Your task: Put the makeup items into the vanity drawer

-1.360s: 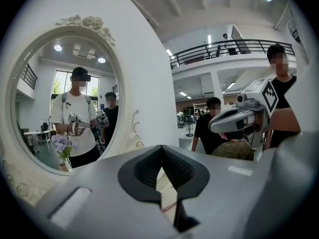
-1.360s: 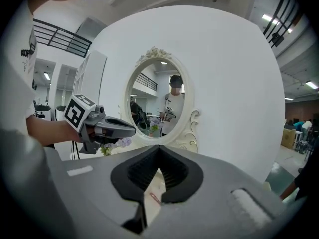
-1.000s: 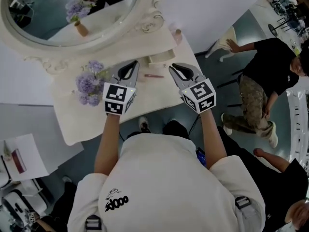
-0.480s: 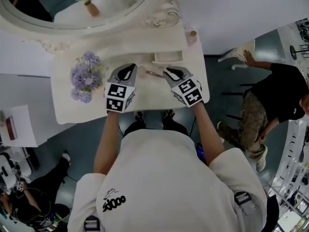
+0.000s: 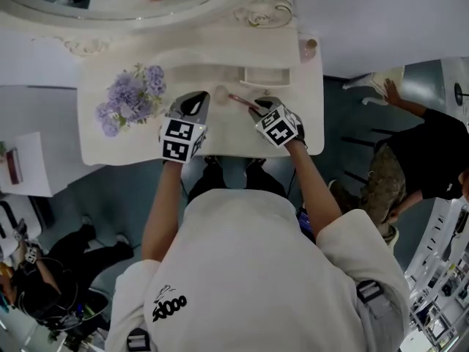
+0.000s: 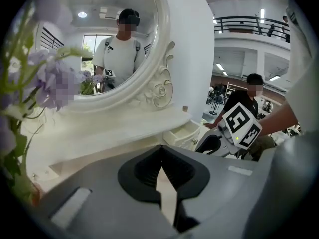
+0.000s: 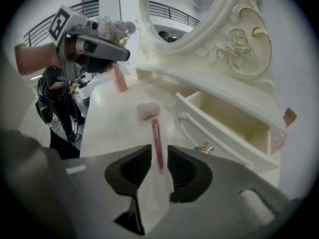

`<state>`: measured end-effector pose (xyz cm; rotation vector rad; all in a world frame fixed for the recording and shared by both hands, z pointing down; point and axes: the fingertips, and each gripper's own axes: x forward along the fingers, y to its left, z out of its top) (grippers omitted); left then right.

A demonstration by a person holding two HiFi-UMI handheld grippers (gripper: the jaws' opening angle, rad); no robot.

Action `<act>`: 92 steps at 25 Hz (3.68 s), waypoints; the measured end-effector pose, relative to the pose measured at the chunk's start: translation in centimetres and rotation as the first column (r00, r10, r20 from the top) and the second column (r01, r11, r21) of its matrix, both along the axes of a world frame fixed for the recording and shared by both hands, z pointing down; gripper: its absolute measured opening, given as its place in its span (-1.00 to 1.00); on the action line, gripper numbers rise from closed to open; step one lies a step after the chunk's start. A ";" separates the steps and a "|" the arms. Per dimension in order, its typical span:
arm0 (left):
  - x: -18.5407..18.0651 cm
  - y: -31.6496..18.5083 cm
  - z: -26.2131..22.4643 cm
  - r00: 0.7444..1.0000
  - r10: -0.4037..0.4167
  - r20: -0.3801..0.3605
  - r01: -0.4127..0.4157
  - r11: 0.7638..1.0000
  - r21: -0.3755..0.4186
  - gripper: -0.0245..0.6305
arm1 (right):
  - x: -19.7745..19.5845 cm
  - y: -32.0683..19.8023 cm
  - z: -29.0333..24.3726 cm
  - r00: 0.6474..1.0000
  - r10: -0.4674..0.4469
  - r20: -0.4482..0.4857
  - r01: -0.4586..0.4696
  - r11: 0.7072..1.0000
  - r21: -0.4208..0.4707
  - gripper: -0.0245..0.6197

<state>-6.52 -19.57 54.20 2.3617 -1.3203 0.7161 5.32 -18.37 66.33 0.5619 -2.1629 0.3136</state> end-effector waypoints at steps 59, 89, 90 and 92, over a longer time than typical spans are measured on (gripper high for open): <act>3.6 -3.2 -1.7 0.995 0.093 -0.032 -0.092 0.995 0.031 -0.87 | 6.5 -6.3 -6.3 0.983 -0.077 -0.165 0.079 0.997 0.009 -0.80; 0.5 0.5 -1.6 0.999 0.029 -0.029 -0.028 0.999 0.027 -0.87 | -0.7 -3.2 -9.1 0.991 0.052 0.120 -0.064 0.993 0.097 -0.55; 0.0 0.9 -1.5 0.999 0.020 -0.029 -0.020 0.999 0.025 -0.87 | -1.4 -2.7 -9.1 0.992 0.036 0.123 -0.048 0.994 0.094 -0.55; -0.8 1.6 -1.3 1.000 0.002 -0.030 -0.002 1.000 0.018 -0.87 | -2.7 -1.9 -8.9 0.992 0.004 0.124 -0.014 0.996 0.083 -0.55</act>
